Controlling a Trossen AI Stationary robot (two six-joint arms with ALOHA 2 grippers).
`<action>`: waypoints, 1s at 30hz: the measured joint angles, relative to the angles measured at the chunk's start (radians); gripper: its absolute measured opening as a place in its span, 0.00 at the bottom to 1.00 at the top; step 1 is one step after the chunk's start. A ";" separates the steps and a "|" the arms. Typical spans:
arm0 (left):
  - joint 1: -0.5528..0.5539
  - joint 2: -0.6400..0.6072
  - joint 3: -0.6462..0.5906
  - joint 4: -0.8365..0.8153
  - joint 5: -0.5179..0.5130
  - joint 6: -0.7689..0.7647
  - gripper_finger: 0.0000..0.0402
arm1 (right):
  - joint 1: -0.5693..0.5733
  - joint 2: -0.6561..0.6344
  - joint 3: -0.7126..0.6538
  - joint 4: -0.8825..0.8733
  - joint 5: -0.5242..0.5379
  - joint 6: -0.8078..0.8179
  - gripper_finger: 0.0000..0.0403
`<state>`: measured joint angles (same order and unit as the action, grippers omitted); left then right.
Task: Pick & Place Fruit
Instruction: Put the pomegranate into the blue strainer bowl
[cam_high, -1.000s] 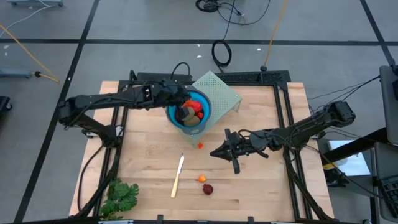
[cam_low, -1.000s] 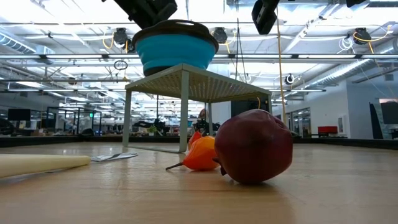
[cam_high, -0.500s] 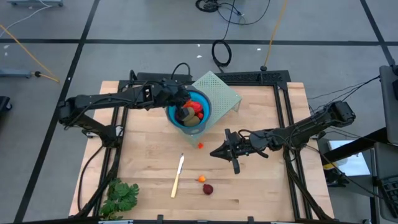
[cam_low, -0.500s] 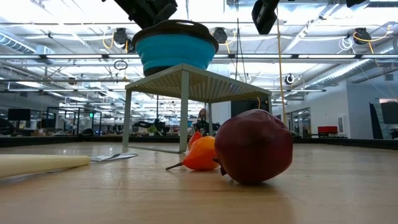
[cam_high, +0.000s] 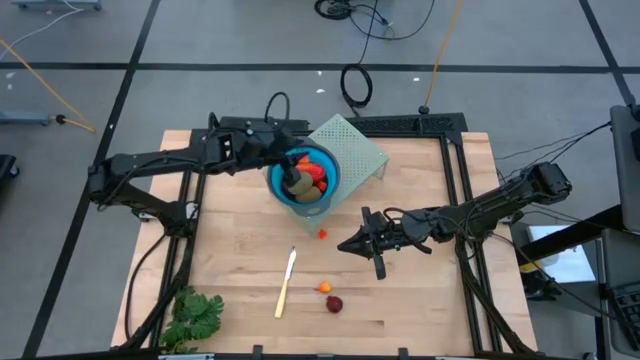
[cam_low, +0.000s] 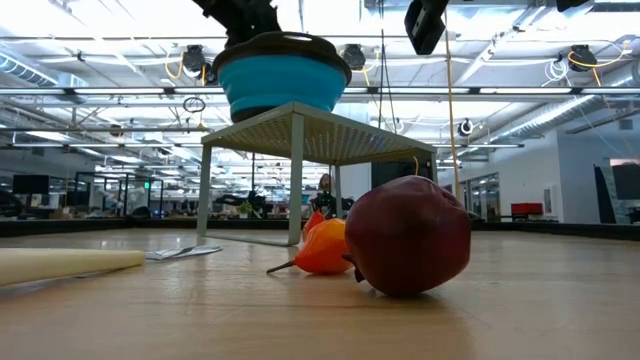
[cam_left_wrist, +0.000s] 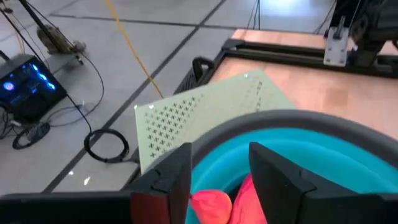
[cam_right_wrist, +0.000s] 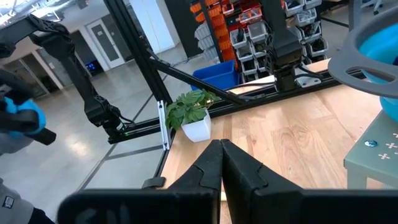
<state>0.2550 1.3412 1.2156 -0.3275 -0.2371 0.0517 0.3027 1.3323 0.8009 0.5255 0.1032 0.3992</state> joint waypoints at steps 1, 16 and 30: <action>0.000 -0.010 0.000 0.000 0.000 -0.001 0.41 | 0.000 0.000 0.000 0.000 0.000 0.000 0.00; -0.077 -0.189 0.000 0.001 -0.055 -0.056 0.33 | 0.000 0.000 0.000 -0.003 0.000 0.000 0.01; -0.155 -0.291 0.000 -0.054 -0.025 -0.102 0.10 | 0.000 0.000 0.000 -0.003 0.000 0.000 0.01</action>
<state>0.1002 1.0506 1.2156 -0.3817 -0.2619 -0.0505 0.3028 1.3323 0.8009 0.5228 0.1032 0.3992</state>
